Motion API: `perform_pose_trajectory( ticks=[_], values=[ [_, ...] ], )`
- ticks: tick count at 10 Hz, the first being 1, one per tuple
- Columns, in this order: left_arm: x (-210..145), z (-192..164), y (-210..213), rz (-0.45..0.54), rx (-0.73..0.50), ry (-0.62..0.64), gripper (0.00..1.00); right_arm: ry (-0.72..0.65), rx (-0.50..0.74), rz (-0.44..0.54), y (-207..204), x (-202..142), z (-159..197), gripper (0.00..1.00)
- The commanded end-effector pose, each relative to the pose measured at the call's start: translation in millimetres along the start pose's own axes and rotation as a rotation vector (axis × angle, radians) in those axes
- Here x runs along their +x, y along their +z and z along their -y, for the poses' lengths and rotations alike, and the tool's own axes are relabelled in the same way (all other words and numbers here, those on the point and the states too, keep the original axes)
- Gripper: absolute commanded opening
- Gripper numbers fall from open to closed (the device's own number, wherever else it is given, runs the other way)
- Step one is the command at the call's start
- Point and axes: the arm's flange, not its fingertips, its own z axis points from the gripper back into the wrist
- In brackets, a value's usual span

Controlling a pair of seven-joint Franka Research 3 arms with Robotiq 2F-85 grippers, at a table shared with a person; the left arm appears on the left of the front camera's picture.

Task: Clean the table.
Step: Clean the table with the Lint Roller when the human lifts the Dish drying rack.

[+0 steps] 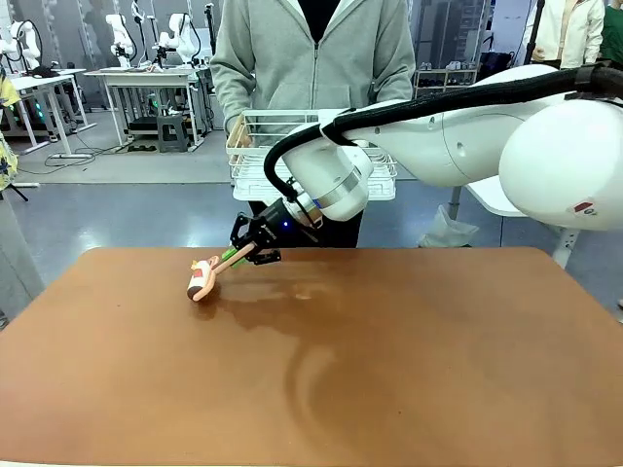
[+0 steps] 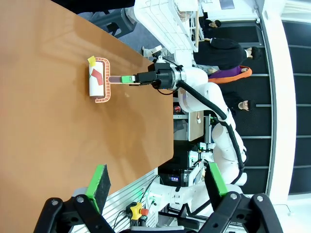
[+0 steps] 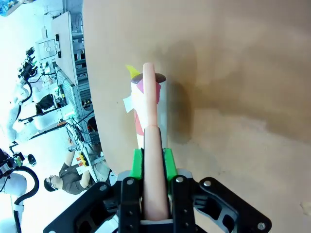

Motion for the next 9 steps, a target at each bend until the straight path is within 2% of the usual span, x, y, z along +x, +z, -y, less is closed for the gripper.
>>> perform_pose_trajectory(
  ticks=[1,4,6,7,9],
  values=[
    [-0.5,0.7,3.0,0.006,-0.01,-0.01,1.0,-0.001,-0.021,0.043,11.7,1.1,-16.2,0.21],
    [-0.5,0.7,3.0,0.006,-0.01,-0.01,1.0,0.021,-0.058,0.045,49.0,-5.4,-25.8,0.21],
    [-0.5,0.7,3.0,0.006,-0.01,-0.01,1.0,0.036,-0.068,0.084,74.9,-16.4,-31.2,0.21],
    [-0.5,0.7,3.0,0.006,-0.01,-0.01,1.0,0.048,-0.082,0.068,85.2,-20.4,-29.9,0.21],
    [-0.5,0.7,3.0,0.006,-0.01,-0.01,1.0,0.121,-0.136,-0.048,140.3,-32.9,-16.0,0.21]
  ],
)
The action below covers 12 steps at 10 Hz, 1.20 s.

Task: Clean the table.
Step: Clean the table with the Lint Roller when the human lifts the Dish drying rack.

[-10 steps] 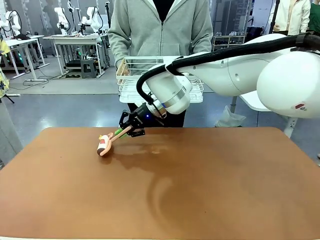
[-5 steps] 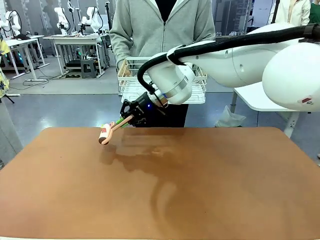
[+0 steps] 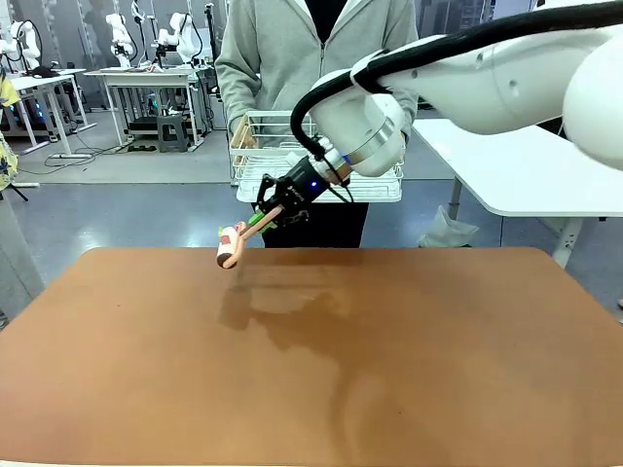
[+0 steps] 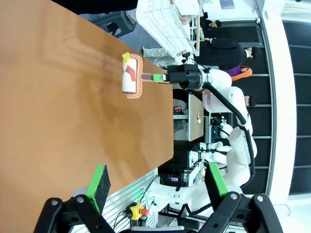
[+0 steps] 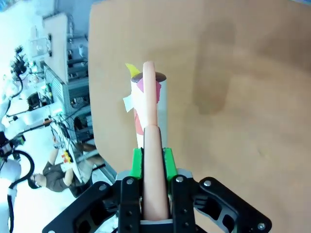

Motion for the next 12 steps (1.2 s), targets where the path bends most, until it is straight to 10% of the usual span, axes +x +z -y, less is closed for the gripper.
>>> perform_pose_trajectory(
  ticks=[1,6,12],
  values=[
    [-0.5,0.8,2.8,0.006,-0.01,-0.01,1.0,0.058,-0.101,-0.08,66.9,-28.7,25.0,0.21],
    [-0.5,0.8,2.8,0.006,-0.01,-0.01,1.0,0.112,-0.381,-0.155,223.3,-88.2,83.8,0.21],
    [-0.5,0.8,2.8,0.006,-0.01,-0.01,1.0,-0.092,-0.674,-0.074,279.0,-220.9,97.6,0.21]
  ],
)
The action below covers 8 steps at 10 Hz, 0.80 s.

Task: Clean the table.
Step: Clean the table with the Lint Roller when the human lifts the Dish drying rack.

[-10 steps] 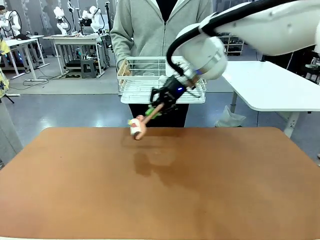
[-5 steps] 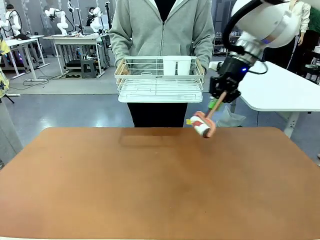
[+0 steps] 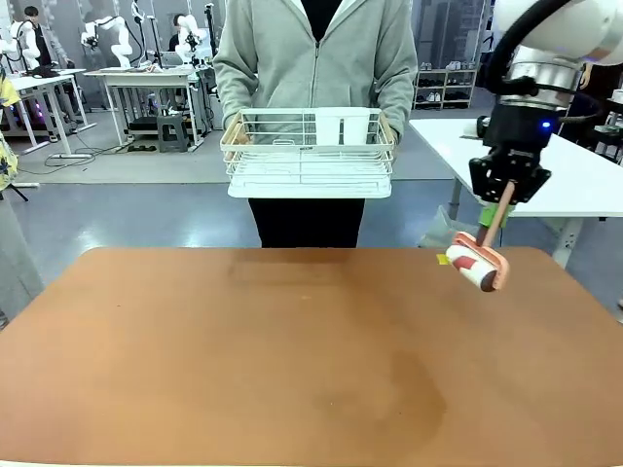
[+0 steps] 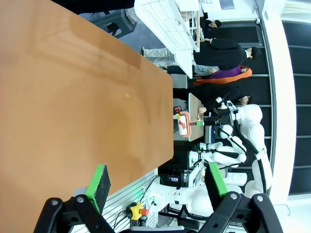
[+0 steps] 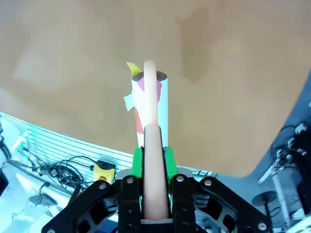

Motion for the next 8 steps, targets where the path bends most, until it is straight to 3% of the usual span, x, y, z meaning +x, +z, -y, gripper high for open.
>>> perform_pose_trajectory(
  ticks=[1,3,5,6,8],
  values=[
    [-0.4,1.0,2.5,0.005,-0.011,-0.011,1.0,-0.107,0.001,0.064,-8.7,-54.5,8.1,0.21],
    [-0.4,1.0,2.5,0.005,-0.011,-0.011,1.0,-0.152,-0.013,0.105,-10.5,-83.3,13.2,0.21],
    [-0.4,1.0,2.5,0.005,-0.011,-0.011,1.0,-0.125,0.007,0.169,-14.9,-77.2,17.5,0.21],
    [-0.4,1.0,2.5,0.005,-0.011,-0.011,1.0,-0.119,-0.007,0.086,-7.3,-84.2,19.1,0.21],
    [-0.4,1.0,2.5,0.005,-0.011,-0.011,1.0,-0.119,-0.007,0.086,-7.3,-84.2,19.1,0.21]
  ],
)
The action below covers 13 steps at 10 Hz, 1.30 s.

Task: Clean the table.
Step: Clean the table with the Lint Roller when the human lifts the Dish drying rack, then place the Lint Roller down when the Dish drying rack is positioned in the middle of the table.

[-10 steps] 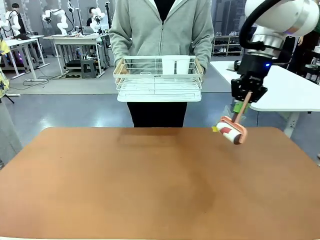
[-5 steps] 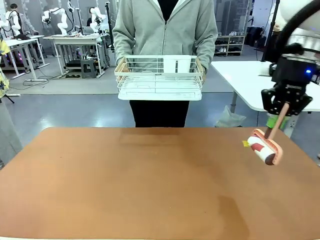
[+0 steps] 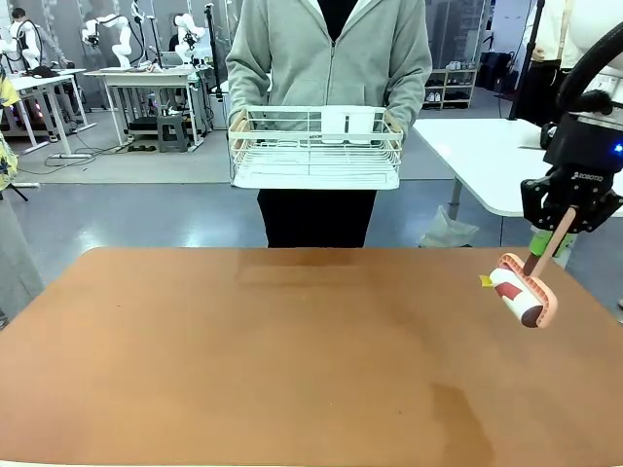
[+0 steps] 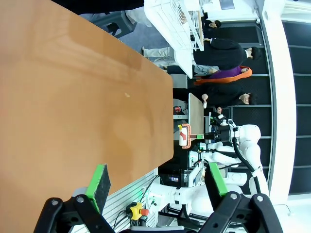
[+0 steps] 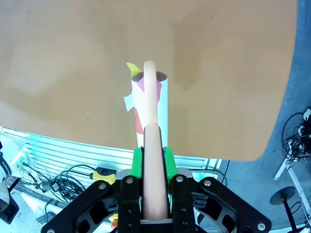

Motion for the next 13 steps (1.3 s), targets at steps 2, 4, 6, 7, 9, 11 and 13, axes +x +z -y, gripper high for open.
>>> perform_pose_trajectory(
  ticks=[2,4,6,7,9,11,13],
  values=[
    [-0.4,0.8,2.7,0.005,-0.011,-0.01,1.0,0.003,-0.001,-0.015,4.8,1.6,-1.8,0.21],
    [-0.4,0.8,2.7,0.005,-0.011,-0.01,1.0,0.003,-0.001,-0.015,4.8,1.6,-1.8,0.21],
    [-0.4,0.8,2.7,0.005,-0.011,-0.01,1.0,0.003,-0.001,-0.015,4.8,1.6,-1.8,0.21],
    [-0.4,0.8,2.7,0.005,-0.011,-0.01,1.0,0.003,-0.001,-0.015,4.8,1.6,-1.8,0.21],
    [-0.4,0.8,2.7,0.005,-0.011,-0.01,1.0,0.003,-0.001,-0.015,4.8,1.6,-1.8,0.21],
    [-0.4,0.8,2.7,0.005,-0.011,-0.01,1.0,0.003,-0.001,-0.015,4.8,1.6,-1.8,0.21],
    [-0.4,0.8,2.7,0.005,-0.011,-0.01,1.0,0.003,-0.001,-0.015,4.8,1.6,-1.8,0.21]
  ],
)
